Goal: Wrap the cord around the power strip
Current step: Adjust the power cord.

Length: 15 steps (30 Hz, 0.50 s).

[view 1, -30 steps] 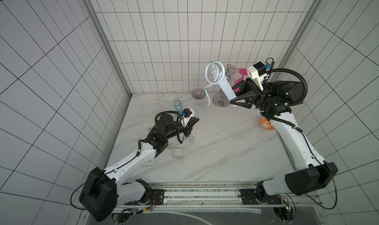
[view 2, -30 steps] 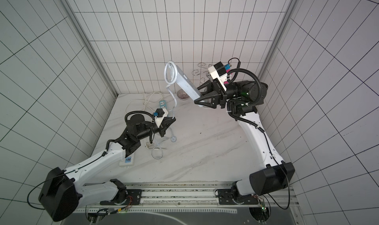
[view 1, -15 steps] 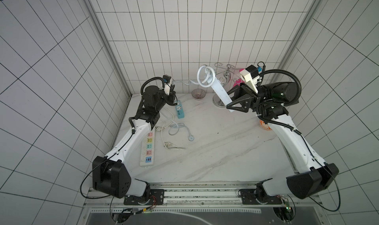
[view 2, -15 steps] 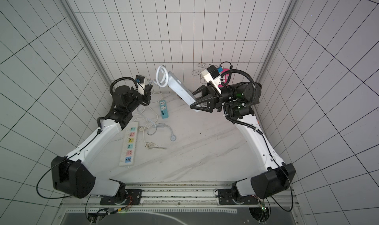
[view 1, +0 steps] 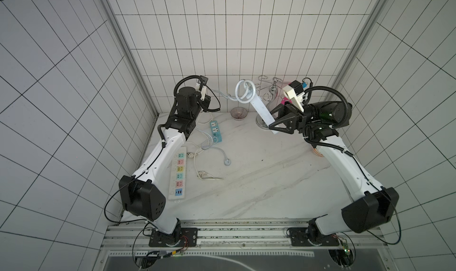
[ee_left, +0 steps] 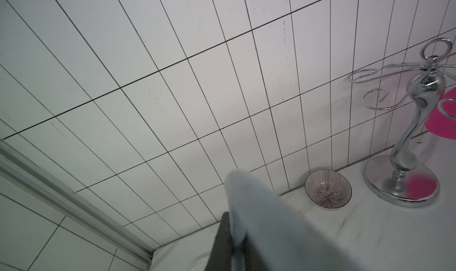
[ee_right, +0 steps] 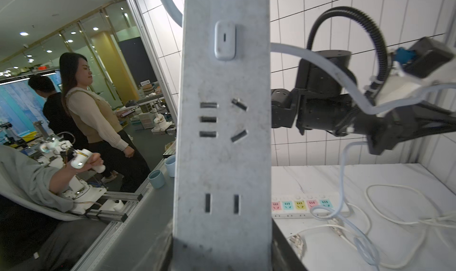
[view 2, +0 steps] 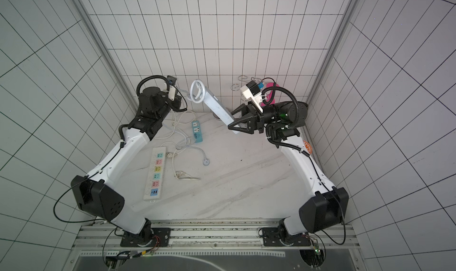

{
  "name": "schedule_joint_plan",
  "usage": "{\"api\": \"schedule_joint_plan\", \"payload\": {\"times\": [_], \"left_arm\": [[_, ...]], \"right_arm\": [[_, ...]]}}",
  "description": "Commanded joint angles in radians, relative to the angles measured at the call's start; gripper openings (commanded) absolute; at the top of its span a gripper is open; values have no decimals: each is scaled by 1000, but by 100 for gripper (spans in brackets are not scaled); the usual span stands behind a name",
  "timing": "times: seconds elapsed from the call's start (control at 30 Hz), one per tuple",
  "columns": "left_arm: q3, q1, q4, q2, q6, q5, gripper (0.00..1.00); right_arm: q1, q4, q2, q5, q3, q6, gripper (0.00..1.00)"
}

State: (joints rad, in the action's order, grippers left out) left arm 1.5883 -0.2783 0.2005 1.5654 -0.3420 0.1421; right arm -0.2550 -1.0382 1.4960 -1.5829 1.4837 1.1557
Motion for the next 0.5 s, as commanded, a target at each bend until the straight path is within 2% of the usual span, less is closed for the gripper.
{"api": "schedule_joint_plan", "payload": {"times": [0.0,0.13,0.3,0.37,0.47], "left_arm": [[-54,6,1,-124,-48,57,0],[-153,20,-32,-234,-72,93,0],[-171,55,-37,-301,-68,119,0],[-166,56,-40,-312,-72,145,0],[-160,76,-48,-329,-66,187,0]], "right_arm": [[84,-166,46,-41,62,82,0],[174,-162,107,-13,70,92,0],[292,-151,124,23,-4,79,0],[340,-64,113,38,-48,1,0],[379,174,87,47,-92,-191,0]]}}
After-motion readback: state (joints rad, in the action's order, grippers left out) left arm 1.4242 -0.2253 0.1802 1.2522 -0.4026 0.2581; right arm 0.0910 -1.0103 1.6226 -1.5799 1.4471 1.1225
